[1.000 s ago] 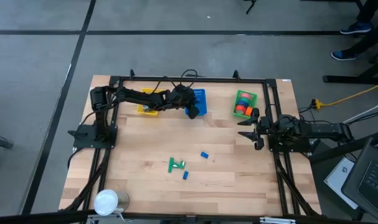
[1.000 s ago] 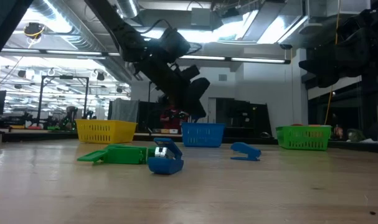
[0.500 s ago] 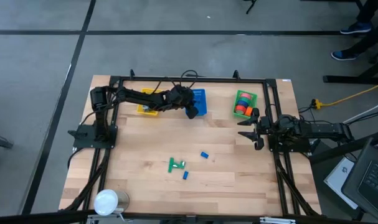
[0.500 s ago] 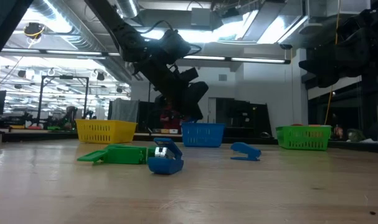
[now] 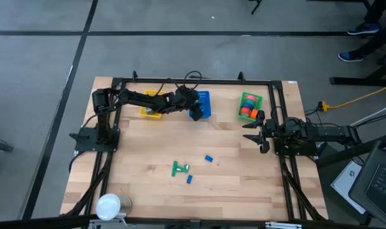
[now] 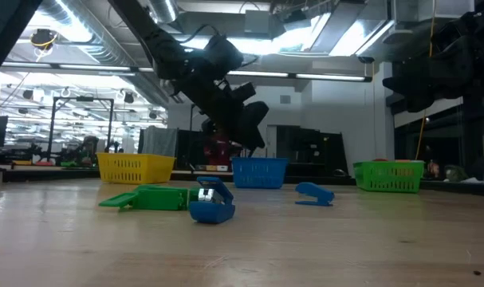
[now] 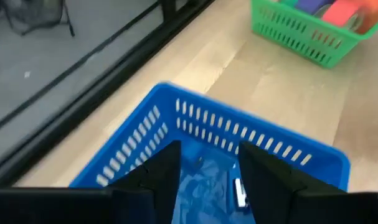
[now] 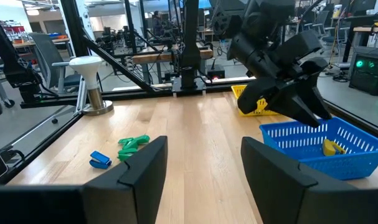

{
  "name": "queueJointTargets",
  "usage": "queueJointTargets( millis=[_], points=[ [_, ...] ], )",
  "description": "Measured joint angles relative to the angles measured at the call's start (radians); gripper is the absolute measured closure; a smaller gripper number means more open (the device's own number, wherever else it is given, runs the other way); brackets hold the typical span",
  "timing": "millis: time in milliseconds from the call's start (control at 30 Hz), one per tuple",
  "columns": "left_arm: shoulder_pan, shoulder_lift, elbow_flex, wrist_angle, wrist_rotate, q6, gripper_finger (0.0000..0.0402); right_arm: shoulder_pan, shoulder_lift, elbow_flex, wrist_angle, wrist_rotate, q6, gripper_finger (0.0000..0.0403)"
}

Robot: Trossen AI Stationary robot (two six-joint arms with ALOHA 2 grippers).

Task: Pick and place Stapler, Stapler remover, tape
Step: Put the blue stapler into the blue basket

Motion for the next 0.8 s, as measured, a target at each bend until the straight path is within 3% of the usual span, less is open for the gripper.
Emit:
queueJointTargets(
  millis=[167,333,633,800],
  points=[
    [-0.037,-0.010,0.007,0.062,0.026,0.092,0.0243,0.000,0.000,0.000,0.000,0.000,0.000,0.0192],
    [-0.098,-0.010,0.091,0.012,0.126,0.203,0.0245,0.000,0.000,0.000,0.000,0.000,0.000,0.0192],
    [-0.242,-0.008,0.337,-0.359,0.147,0.460,0.0245,0.000,0.000,0.000,0.000,0.000,0.000,0.0192],
    [-0.304,-0.004,0.400,-0.501,0.200,0.576,0.0245,0.000,0.000,0.000,0.000,0.000,0.000,0.0192]
  ],
)
